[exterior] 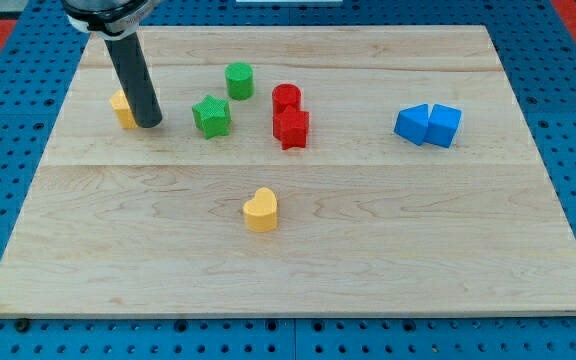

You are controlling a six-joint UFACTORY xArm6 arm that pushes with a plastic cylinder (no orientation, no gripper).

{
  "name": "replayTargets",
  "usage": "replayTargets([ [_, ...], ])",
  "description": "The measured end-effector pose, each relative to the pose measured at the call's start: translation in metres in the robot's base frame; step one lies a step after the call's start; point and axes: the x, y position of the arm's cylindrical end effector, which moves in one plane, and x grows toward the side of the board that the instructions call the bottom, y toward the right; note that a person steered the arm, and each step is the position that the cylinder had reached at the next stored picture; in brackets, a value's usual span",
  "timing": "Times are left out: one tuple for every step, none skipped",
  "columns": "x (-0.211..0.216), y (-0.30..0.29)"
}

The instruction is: Slide the yellow hexagon towards top left

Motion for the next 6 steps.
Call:
replayTargets([
  [0.001,-0.017],
  [0.004,-0.018],
  [0.003,-0.037],
  [-0.021,-0.036],
  [-0.030,-0.040],
  [0.000,-0.047],
])
